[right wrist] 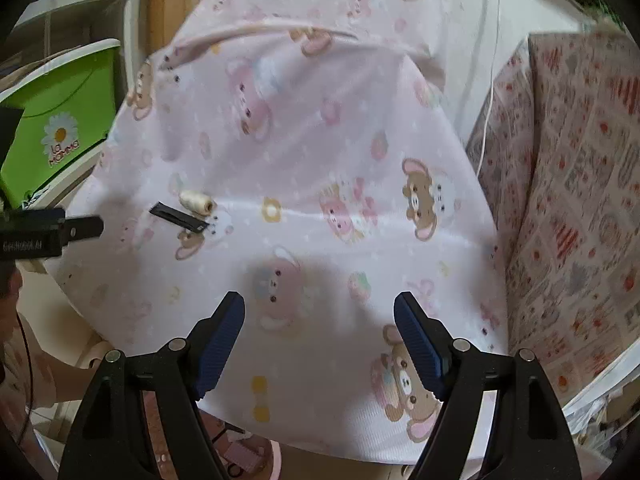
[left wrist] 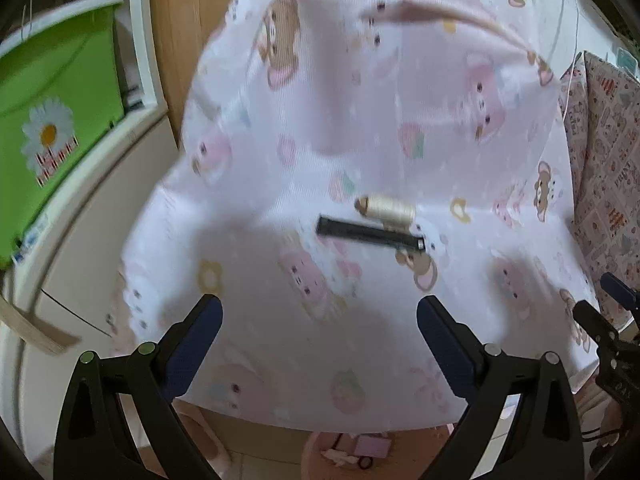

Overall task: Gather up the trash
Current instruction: 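Raise both open tools back up over the pink cloth, then grasp the black comb with the left tool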

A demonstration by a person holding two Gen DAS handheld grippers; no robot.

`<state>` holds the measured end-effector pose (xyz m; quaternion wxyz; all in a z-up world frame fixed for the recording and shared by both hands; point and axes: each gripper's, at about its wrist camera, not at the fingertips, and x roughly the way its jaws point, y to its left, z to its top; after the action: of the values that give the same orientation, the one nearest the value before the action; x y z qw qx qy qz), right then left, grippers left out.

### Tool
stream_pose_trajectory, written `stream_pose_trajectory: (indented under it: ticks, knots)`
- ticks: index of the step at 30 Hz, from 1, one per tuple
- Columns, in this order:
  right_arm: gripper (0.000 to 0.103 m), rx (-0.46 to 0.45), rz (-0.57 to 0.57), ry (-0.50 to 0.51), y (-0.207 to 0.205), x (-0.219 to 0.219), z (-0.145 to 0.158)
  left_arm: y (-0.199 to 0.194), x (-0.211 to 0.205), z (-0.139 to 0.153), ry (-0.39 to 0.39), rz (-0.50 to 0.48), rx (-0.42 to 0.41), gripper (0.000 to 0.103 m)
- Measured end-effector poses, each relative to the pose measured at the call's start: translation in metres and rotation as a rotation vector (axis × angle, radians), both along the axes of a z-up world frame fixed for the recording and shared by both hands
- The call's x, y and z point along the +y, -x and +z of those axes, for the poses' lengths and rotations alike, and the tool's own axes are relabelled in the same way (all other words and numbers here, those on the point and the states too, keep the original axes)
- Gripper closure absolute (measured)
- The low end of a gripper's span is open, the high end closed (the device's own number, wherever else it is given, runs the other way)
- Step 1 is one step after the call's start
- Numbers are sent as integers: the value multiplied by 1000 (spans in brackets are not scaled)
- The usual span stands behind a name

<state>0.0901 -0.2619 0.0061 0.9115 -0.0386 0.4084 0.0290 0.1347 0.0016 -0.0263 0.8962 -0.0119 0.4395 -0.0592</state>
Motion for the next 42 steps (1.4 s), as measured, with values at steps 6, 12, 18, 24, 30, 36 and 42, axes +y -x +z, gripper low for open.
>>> stream_pose_trajectory:
  ticks: [6,12,18,24,30,36,42]
  knots:
    - [24,36,-28,-3,-7,-8,-16,-3,-3,-18,-17,8,16,6]
    - [24,43,-50,-21,-14,-17,-18,-14,-11,-13,-4,-28,4,6]
    - [24,53,-81,-35,-17,-29,-19,-41,-28,-18,-13,-88,88,6]
    - [24,62,-107,-26,-16,-35,-20,-73,-23,-23,30,8,126,6]
    - [24,61,-124,-28,-15,-43,-17,-98,-13,-27,21,26,147,15]
    - [24,65,-155,-49,-14,-55,-16,-104,-8,-32,20,11,169,45]
    - [24,60,-156,-34,-15,-56,-16,-111,-10,-36,31,16,163,57]
